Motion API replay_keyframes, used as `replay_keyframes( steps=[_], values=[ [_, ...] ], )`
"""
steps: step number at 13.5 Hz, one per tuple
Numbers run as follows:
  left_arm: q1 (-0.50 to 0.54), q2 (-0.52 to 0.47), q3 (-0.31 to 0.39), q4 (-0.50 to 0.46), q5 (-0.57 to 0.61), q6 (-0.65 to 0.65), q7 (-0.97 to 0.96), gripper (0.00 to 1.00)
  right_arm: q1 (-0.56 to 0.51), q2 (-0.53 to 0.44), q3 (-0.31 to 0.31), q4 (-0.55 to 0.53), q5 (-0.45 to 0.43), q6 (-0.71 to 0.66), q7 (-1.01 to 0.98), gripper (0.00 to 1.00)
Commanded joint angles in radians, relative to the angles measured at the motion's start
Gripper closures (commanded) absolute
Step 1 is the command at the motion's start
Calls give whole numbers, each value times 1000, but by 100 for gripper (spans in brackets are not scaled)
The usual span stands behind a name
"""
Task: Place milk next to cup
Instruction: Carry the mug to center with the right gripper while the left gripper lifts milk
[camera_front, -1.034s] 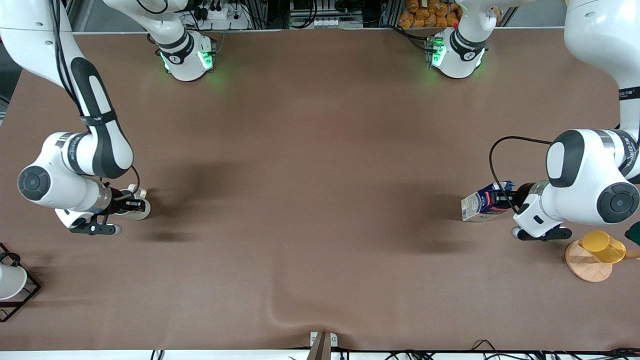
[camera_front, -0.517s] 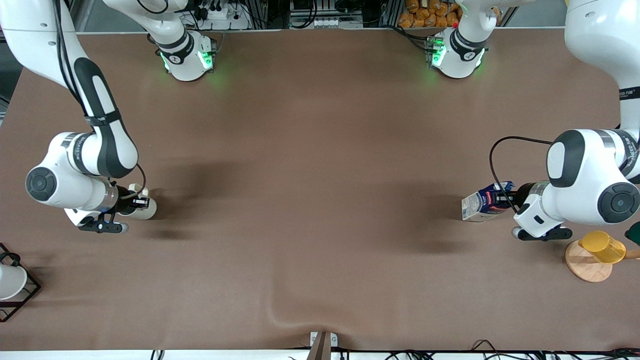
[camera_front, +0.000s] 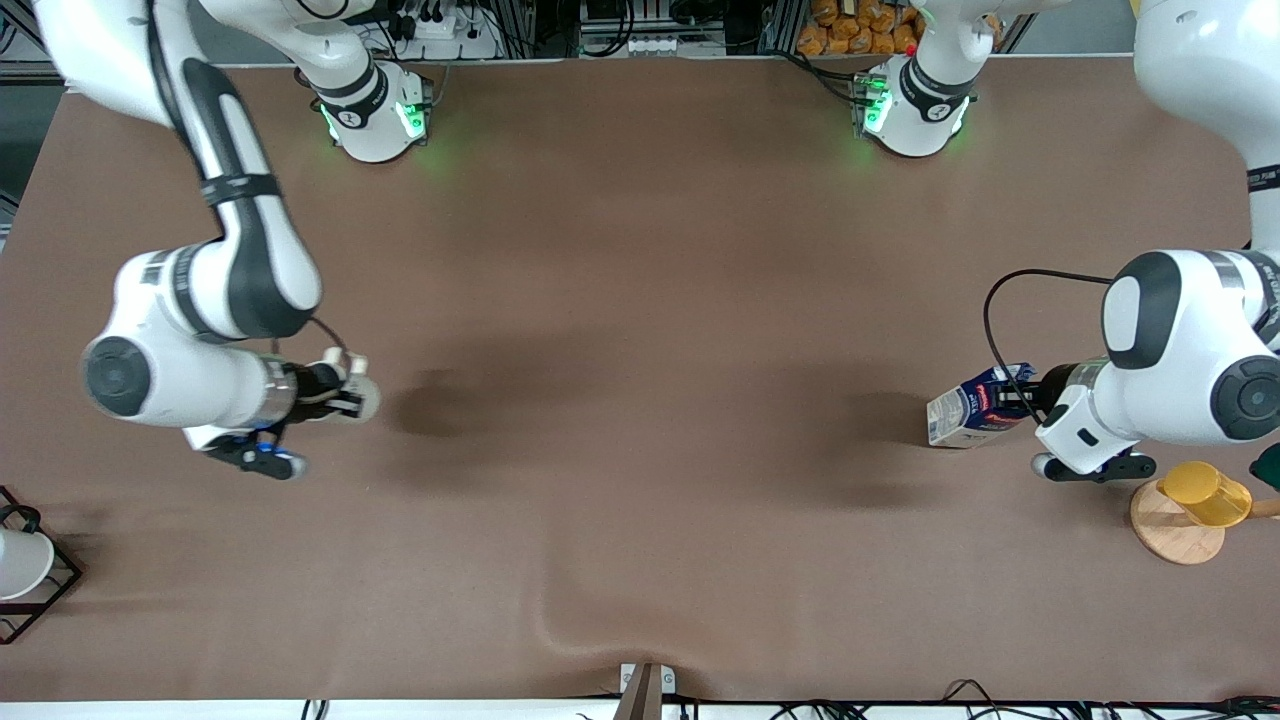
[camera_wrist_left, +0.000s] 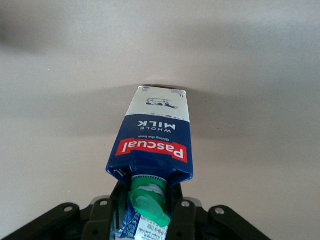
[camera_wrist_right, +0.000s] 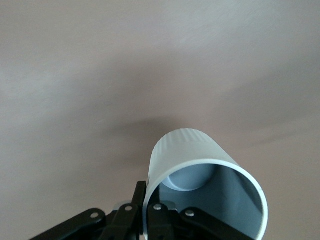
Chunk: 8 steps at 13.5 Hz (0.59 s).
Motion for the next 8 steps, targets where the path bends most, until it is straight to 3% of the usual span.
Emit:
replay_keyframes(
  steps=[1,5,8],
  values=[
    [-3,-55,-12,-5,-2,-23,-1,74,108,8,-12,39,31,-4,197,100],
    [-3,-108,-20,-4,-10,-86,16,74,258,70,-13,80,65,116,482,100],
    [-3,-134,-41,-4,-10,-116,7,74,402,197,-19,169,53,205,703,100]
  ],
)
